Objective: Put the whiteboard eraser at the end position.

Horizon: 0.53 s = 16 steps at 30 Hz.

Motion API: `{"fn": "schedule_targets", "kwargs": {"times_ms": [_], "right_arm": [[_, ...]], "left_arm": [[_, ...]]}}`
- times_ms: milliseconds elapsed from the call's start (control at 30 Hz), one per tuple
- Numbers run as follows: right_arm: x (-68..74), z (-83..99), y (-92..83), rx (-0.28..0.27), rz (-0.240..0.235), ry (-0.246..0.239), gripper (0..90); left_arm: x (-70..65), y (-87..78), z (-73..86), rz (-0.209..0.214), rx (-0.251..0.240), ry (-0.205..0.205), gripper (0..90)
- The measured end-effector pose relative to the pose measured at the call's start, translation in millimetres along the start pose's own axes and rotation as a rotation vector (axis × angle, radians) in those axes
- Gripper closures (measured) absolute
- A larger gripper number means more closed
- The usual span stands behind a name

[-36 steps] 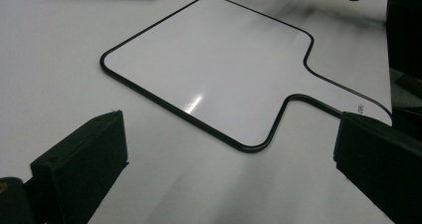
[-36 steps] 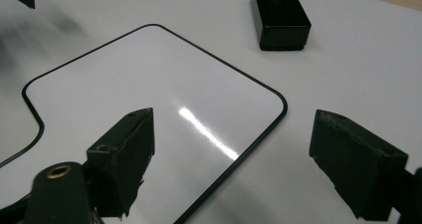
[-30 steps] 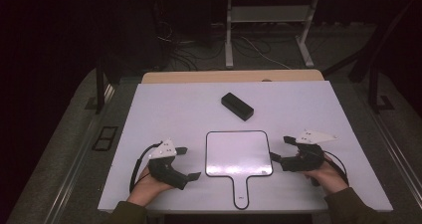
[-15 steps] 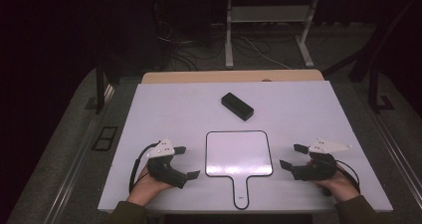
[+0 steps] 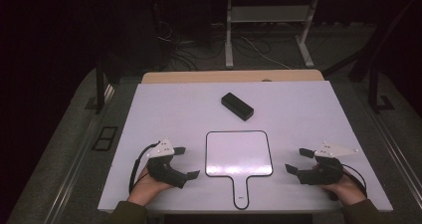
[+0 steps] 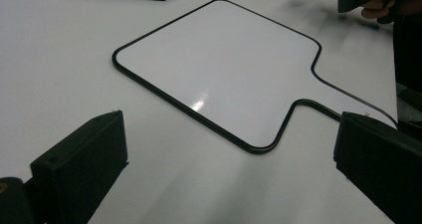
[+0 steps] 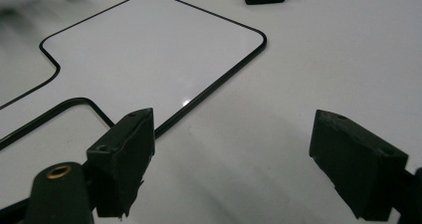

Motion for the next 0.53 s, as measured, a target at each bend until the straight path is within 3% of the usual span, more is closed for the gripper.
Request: {"fn": "schedule_targets", "kwargs": {"times_ms": [533], "right_arm": [[2.0,-0.8,1.1,-0.004,-0.012,0.007,16.7]], "left_arm": [[-1.1,0.4,-0.3,0.004,0.003,0.003,0.0]]}}
Point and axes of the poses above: each handheld gripper's, and its own axes: y roughly forward along the jaws, z roughly out of its underside, x roughly to its left, the point moved 2 cm from there along y, roughly forward along the jaws, and after that the axes turned 10 degrees about -x, right-handed, at the moved point
